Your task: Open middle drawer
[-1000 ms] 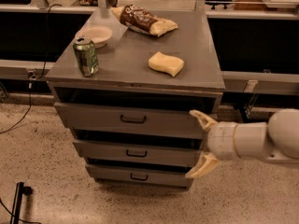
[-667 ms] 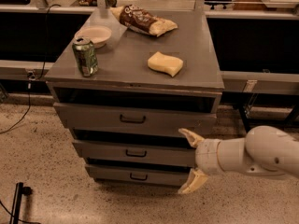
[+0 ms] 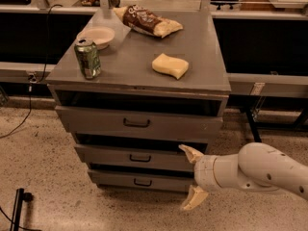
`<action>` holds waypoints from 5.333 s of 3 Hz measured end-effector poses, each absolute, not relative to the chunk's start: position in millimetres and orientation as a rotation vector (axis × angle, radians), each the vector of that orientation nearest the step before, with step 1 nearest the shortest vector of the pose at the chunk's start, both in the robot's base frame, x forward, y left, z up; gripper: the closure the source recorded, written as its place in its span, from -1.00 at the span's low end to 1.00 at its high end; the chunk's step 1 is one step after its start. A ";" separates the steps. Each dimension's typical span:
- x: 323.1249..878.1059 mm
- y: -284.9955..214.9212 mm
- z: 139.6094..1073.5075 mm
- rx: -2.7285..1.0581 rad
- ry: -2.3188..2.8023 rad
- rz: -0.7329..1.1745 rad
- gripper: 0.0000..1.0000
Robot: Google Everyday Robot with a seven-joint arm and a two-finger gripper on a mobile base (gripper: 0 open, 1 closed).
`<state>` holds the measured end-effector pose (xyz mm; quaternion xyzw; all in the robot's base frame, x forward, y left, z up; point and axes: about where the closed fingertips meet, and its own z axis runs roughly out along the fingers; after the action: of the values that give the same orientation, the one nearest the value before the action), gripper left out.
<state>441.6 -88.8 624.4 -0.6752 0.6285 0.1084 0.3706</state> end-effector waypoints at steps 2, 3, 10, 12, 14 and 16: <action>457.4 -78.1 586.4 -1.780 1.673 0.220 -1.00; 474.1 -80.7 547.0 -1.811 1.758 0.152 -1.00; 530.9 -49.0 469.4 -1.871 1.657 0.228 -1.00; 574.8 -75.1 440.5 -1.810 1.671 0.237 -0.96; 586.3 -91.6 422.8 -1.757 1.702 0.200 -0.74; 582.1 -81.3 427.3 -1.776 1.705 0.240 -0.04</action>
Offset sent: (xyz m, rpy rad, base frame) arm 0.0426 0.0388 -0.0894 -0.2052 0.0393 -0.0229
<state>582.1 -81.3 427.3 -0.6782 0.6513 0.0917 0.3277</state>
